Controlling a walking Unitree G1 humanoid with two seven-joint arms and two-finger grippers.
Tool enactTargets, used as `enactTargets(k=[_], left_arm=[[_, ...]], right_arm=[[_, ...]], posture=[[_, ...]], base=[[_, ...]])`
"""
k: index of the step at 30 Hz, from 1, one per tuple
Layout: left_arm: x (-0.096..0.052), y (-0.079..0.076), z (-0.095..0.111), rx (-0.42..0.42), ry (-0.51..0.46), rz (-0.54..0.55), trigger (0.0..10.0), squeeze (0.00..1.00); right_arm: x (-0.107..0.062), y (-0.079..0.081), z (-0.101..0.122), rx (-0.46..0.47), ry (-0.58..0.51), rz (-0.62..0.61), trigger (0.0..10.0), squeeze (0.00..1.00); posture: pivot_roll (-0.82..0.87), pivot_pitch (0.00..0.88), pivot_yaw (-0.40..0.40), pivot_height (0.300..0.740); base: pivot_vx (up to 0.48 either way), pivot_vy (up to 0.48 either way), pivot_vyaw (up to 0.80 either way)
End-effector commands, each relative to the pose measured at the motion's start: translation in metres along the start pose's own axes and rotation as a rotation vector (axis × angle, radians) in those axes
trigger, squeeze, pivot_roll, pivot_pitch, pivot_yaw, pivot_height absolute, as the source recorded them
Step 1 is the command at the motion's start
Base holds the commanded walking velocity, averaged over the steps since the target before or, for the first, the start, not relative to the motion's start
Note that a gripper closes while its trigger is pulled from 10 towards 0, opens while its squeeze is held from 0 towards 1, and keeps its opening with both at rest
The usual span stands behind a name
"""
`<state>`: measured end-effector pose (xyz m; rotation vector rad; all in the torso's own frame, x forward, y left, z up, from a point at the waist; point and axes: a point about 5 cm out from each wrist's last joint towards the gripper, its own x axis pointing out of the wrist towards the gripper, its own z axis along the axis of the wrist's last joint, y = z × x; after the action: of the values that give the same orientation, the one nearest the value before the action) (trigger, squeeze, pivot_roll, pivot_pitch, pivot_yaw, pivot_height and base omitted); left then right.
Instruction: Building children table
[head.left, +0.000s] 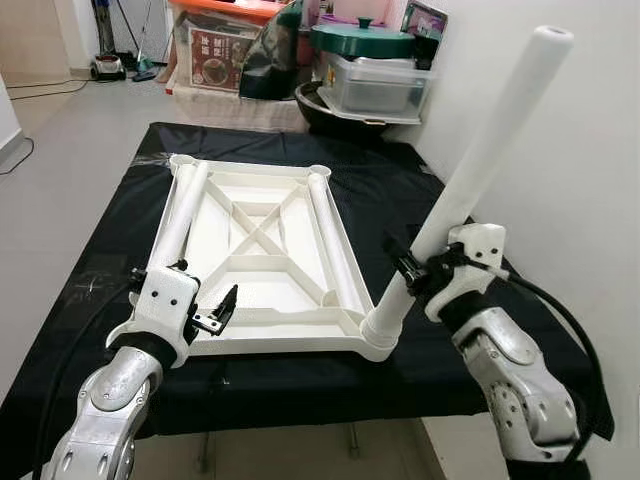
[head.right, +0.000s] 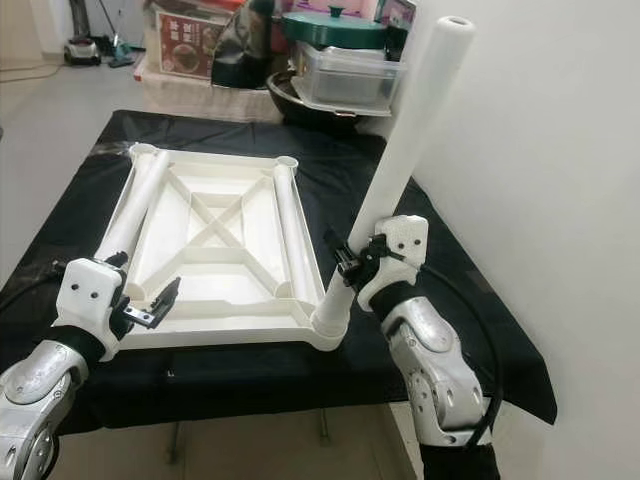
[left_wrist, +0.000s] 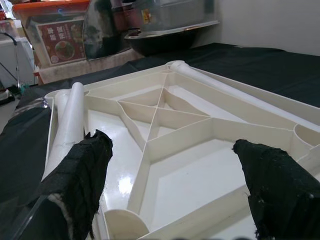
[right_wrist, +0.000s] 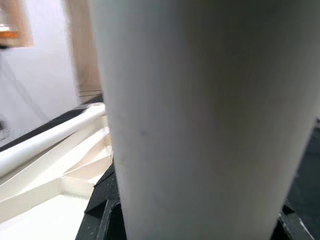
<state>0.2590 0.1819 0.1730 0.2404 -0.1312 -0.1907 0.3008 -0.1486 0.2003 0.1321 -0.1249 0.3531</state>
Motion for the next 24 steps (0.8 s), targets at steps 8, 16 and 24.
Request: enactTargets(k=[8, 16, 24], left_arm=[[-0.001, 0.003, -0.001, 0.019, 0.01, 0.012, 10.0, 0.0], [-0.002, 0.009, -0.002, 0.032, 0.016, 0.041, 10.0, 0.0], [0.001, 0.005, -0.003, 0.027, 0.016, 0.033, 10.0, 0.0]], right_arm=[[0.004, -0.016, -0.047, 0.052, 0.25, -0.301, 0.0, 0.0], [-0.008, -0.025, -0.06, 0.113, 0.29, -0.505, 0.0, 0.0], [0.009, 0.021, -0.042, 0.105, 0.158, -0.086, 0.0, 0.0]], posture=[[0.09, 0.0, -0.158, 0.74], [0.09, 0.0, -0.158, 0.74], [0.08, 0.0, -0.148, 0.74]], base=[[0.0, 0.0, 0.0], [0.0, 0.0, 0.0], [0.0, 0.0, 0.0]])
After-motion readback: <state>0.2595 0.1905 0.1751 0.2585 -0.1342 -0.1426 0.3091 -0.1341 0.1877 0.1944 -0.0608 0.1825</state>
